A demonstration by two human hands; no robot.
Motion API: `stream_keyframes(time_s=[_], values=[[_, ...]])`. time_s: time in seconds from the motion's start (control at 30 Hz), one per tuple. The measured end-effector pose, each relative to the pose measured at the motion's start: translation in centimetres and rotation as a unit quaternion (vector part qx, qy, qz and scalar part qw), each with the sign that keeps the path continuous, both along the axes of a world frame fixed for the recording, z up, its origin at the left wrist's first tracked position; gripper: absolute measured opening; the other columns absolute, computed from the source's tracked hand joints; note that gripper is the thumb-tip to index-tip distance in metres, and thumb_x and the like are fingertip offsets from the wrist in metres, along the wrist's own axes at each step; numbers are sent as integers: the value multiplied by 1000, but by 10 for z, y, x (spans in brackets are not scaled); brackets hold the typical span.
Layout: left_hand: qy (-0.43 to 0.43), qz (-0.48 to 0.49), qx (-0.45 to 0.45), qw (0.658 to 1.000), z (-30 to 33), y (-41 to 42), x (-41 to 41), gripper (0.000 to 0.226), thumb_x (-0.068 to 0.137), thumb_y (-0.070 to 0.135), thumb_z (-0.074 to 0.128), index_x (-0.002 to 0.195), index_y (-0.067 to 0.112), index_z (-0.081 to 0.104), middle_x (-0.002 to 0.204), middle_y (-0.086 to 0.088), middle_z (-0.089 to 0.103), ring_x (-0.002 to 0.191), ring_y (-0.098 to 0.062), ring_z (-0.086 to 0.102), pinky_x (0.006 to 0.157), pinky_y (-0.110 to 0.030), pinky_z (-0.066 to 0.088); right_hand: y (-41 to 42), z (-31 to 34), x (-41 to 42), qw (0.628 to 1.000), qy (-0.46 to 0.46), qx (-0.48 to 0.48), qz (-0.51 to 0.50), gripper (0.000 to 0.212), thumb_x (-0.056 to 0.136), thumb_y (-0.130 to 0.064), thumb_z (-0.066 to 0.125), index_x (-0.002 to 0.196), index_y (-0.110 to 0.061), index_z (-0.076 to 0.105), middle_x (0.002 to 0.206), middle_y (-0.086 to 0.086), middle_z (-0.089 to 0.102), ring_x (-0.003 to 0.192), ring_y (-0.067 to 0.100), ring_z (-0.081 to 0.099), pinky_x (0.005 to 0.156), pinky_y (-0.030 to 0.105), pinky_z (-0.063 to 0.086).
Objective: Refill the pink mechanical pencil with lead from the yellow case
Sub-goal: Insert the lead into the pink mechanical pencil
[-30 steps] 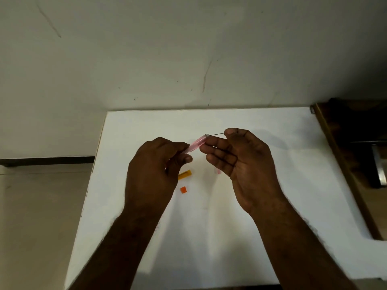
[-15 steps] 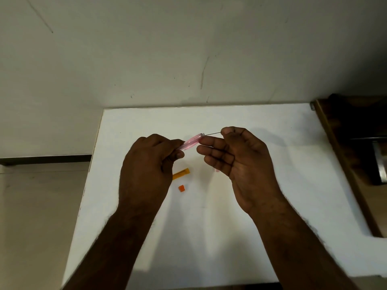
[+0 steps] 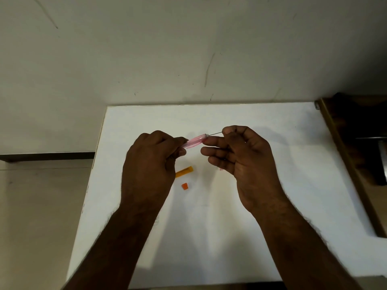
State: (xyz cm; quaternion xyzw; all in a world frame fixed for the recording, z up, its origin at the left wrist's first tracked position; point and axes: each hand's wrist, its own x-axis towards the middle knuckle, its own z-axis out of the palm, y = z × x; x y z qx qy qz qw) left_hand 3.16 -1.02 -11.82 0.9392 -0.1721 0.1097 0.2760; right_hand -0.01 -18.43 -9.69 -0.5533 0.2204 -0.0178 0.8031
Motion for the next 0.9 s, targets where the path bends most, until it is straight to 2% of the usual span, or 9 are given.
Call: stream_keyframes(time_s=[0.13, 0.33, 0.6, 0.73, 0.9], values=[[6, -3, 2, 1000, 1, 0, 0, 27, 88, 6, 68, 111, 17, 75, 89, -2, 69, 81, -27, 58, 68, -34, 46, 1, -4, 0, 999, -11, -48, 3, 11, 103, -15, 56, 95, -11, 63, 88, 10, 81, 77, 28, 79, 66, 28, 62], [13, 0, 2, 1000, 2, -2, 0, 29, 89, 4, 66, 112, 17, 75, 90, -2, 68, 83, -27, 56, 70, -30, 40, 5, -11, -1, 991, -27, -129, 33, 11, 102, -13, 58, 96, -10, 67, 92, 7, 81, 78, 24, 79, 68, 27, 60], [17, 2, 7, 1000, 2, -1, 1, 27, 90, 7, 64, 113, 16, 75, 91, -5, 69, 84, -28, 56, 70, -34, 42, 5, -13, -1, 992, 7, -121, 43, 13, 102, -19, 59, 106, -15, 71, 96, 4, 81, 79, 23, 79, 70, 29, 62], [21, 7, 8, 1000, 3, 0, 1, 29, 90, 5, 62, 113, 17, 74, 91, -4, 68, 85, -28, 55, 71, -31, 39, 3, -16, -2, 977, -9, -209, -27, 21, 100, -22, 53, 104, -19, 73, 98, 0, 79, 76, 21, 78, 69, 31, 60], [17, 6, 1, 1000, 3, 0, 2, 28, 90, 6, 61, 112, 17, 74, 90, -3, 68, 84, -27, 55, 69, -32, 41, -5, -17, -4, 962, 3, -253, -100, 29, 95, -12, 49, 93, -21, 76, 100, -6, 78, 72, 18, 77, 62, 31, 57]])
